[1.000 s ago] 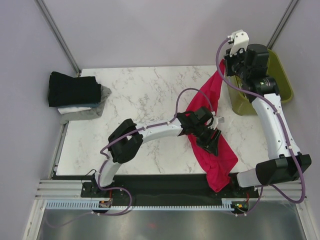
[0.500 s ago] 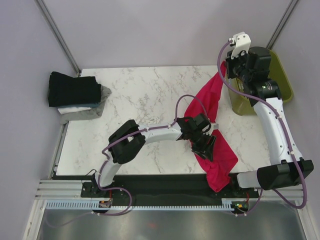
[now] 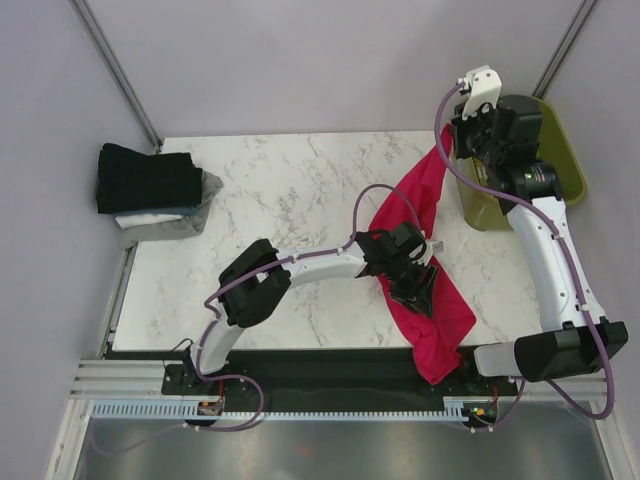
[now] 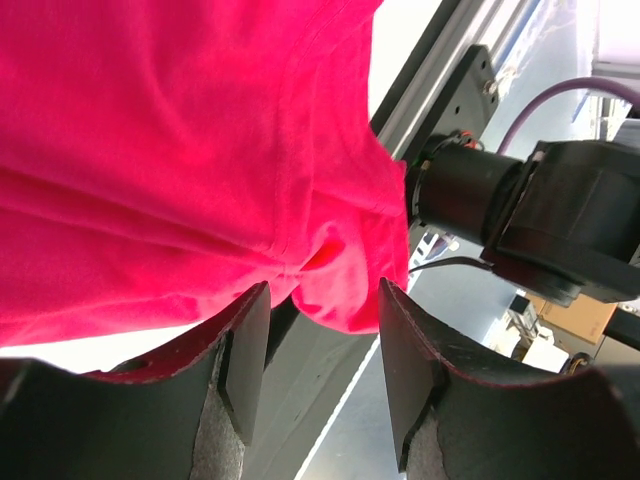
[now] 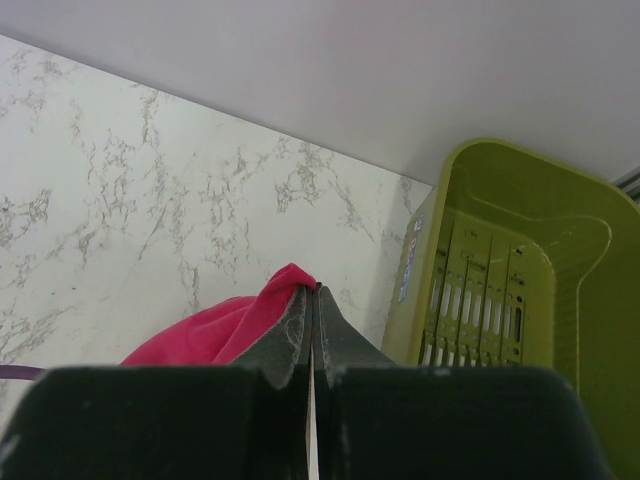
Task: Fold and stack the t-shirts
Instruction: Flatten the tshirt out
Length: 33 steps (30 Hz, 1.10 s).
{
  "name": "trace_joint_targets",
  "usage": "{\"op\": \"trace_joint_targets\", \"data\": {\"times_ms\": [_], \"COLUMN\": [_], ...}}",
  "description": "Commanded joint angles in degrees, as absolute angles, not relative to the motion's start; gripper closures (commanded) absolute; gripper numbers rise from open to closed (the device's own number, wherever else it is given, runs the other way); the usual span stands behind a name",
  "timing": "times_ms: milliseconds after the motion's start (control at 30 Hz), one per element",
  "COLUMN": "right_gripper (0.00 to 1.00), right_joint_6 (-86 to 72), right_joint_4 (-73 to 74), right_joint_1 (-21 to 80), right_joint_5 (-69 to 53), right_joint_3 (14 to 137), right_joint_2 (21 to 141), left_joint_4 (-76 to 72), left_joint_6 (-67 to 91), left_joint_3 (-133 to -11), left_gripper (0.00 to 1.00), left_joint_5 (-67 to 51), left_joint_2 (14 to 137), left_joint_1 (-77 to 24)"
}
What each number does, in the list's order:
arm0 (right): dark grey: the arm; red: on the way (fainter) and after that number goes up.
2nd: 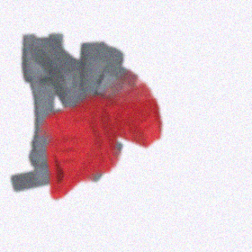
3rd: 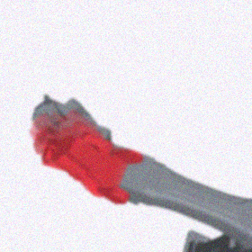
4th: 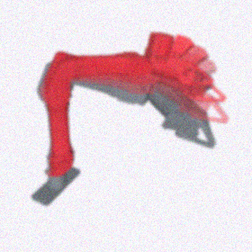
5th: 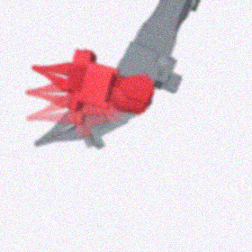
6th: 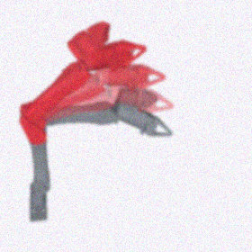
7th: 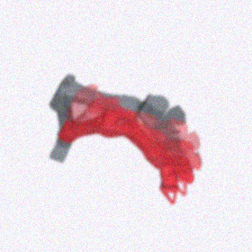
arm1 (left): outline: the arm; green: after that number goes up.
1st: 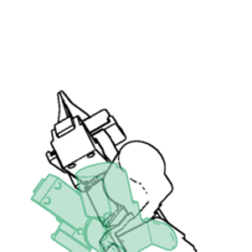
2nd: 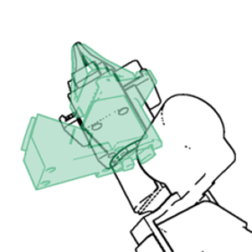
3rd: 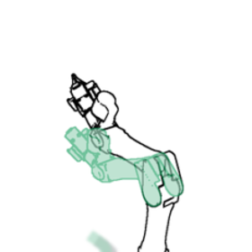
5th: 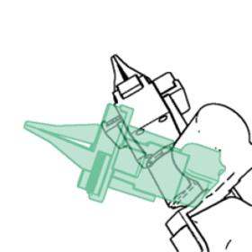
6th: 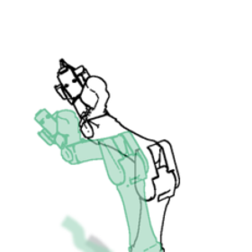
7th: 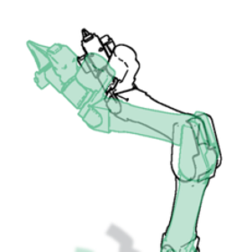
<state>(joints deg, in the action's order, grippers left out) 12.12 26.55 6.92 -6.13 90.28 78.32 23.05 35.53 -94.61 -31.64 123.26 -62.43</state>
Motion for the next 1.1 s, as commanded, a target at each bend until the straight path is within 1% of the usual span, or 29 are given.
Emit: {"op": "trace_joint_targets", "data": {"times_ms": [0,267,533,900,1067], "right_gripper": [1.0,1.0,1.0,1.0,1.0], "right_joint_6": [12.92,13.45,13.27,13.01,13.53], "right_joint_4": [23.91,23.82,23.29,22.76,22.76], "right_joint_1": [6.94,6.86,6.86,6.86,6.94], "right_joint_5": [-5.63,-5.62,-6.15,-6.5,-6.24], "right_joint_3": [90.0,90.26,89.74,89.21,88.42], "right_joint_2": [76.73,77.34,77.34,77.43,76.99], "left_joint_4": [21.45,20.57,22.15,22.41,22.15], "left_joint_6": [35.24,35.95,34.45,33.66,33.31], "left_joint_3": [-98.08,-99.84,-98.88,-97.91,-98.35], "left_gripper": [0.46,0.47,0.49,0.51,0.56], "left_joint_5": [-32.87,-33.84,-32.0,-30.5,-30.67], "left_joint_2": [124.98,128.14,125.07,124.54,126.56], "left_joint_1": [-62.49,-62.49,-62.31,-62.31,-62.4]}}
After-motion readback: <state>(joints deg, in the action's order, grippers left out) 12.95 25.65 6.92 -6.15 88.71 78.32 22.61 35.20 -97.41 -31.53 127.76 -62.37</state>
